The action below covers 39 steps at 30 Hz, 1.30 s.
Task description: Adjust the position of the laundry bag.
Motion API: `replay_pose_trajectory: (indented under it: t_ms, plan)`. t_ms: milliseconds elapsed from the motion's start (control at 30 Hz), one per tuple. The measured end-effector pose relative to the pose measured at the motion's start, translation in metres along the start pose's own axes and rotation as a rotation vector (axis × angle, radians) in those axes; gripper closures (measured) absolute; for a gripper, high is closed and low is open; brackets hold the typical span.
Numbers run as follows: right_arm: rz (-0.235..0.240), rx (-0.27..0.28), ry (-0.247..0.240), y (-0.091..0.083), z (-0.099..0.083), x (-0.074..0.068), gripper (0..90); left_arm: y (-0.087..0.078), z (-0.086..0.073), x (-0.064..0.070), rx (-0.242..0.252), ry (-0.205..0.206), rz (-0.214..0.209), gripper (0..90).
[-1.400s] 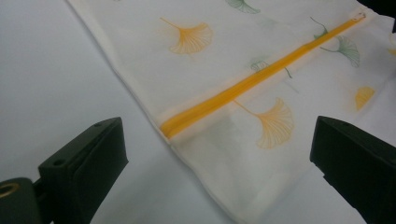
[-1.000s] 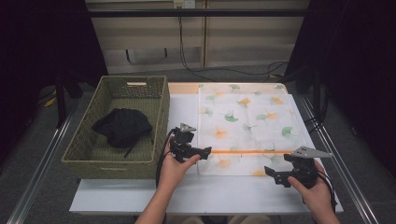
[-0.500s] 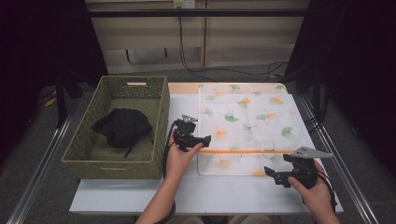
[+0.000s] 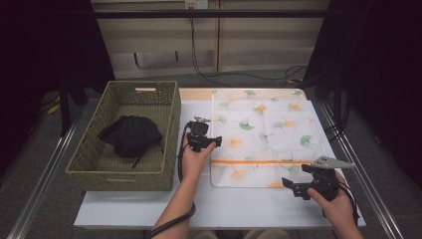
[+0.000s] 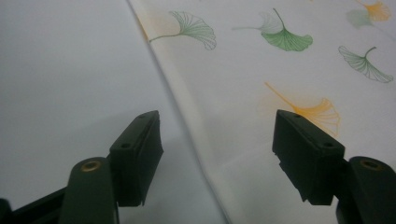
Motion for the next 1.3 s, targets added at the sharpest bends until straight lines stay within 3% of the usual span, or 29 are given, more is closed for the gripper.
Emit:
replay_pose_trajectory:
  t_ms: [233, 500, 767, 1033, 1300]
  plan:
    - [-0.001, 0.008, 0.003, -0.001, 0.001, 0.003, 5.1, 0.009, 0.007, -0.004, 0.005, -0.054, -0.001, 38.3]
    - [0.001, 0.008, 0.004, 0.0, 0.0, 0.006, 5.1, 0.017, 0.012, -0.012, -0.004, -0.069, 0.027, 45.1]
    - [-0.005, 0.01, 0.006, -0.001, 0.0, 0.007, 5.2, 0.022, 0.011, -0.016, -0.016, -0.079, 0.013, 49.8]
    - [-0.004, 0.009, 0.003, -0.001, 0.0, 0.007, 5.2, 0.024, 0.01, -0.021, -0.011, -0.121, -0.01, 54.9]
    - [-0.005, 0.006, 0.0, 0.0, 0.0, 0.006, 5.2, 0.026, 0.01, -0.02, -0.018, -0.125, -0.018, 65.8]
Point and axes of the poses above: each handheld gripper's, and its own axes: y roughly forward along the jaws, z roughly out of its top, x roughly to its right, the point moved 5 cm from there along y, roughly forward along the jaws, and after that the axes turned 5 degrees about -z, right-handed, at the moved point
